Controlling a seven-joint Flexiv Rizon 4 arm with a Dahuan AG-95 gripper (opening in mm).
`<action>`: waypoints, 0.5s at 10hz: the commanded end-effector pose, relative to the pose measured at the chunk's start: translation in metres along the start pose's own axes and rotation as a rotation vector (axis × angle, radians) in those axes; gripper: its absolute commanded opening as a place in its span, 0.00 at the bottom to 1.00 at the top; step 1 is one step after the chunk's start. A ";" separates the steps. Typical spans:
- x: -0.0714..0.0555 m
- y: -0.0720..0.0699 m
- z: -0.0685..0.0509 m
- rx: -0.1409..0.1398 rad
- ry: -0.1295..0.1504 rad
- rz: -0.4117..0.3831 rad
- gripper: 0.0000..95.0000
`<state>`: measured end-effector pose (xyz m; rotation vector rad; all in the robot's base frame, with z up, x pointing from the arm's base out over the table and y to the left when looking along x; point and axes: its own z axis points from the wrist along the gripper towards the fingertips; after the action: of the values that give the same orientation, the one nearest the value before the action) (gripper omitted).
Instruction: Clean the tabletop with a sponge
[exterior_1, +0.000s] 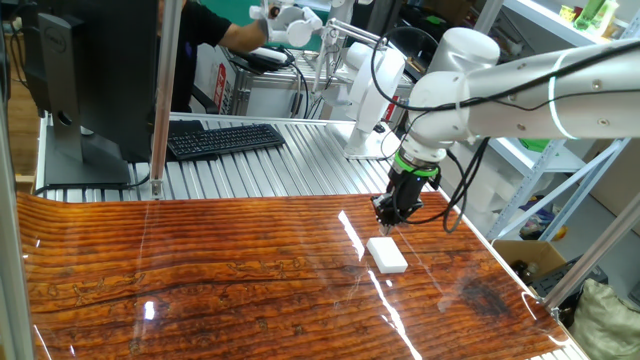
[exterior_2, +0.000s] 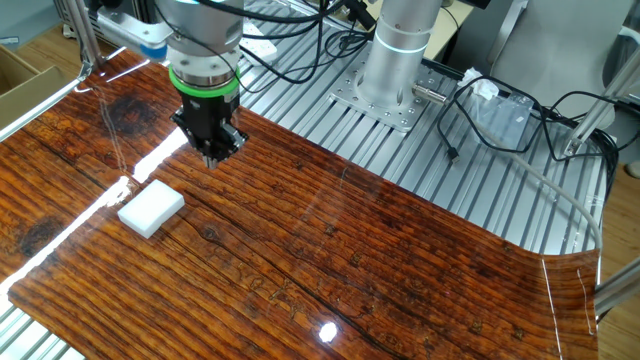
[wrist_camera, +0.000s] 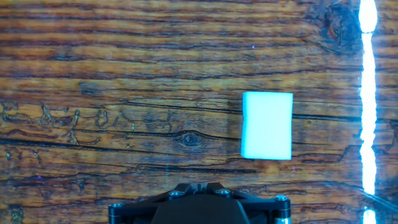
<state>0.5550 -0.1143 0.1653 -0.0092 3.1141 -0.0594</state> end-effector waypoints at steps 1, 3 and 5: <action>0.001 0.000 0.000 0.001 -0.002 0.007 0.00; 0.001 0.000 0.000 -0.007 0.001 0.007 0.00; 0.001 0.000 0.000 -0.006 0.003 0.012 0.00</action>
<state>0.5565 -0.1147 0.1643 0.0116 3.1198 -0.0471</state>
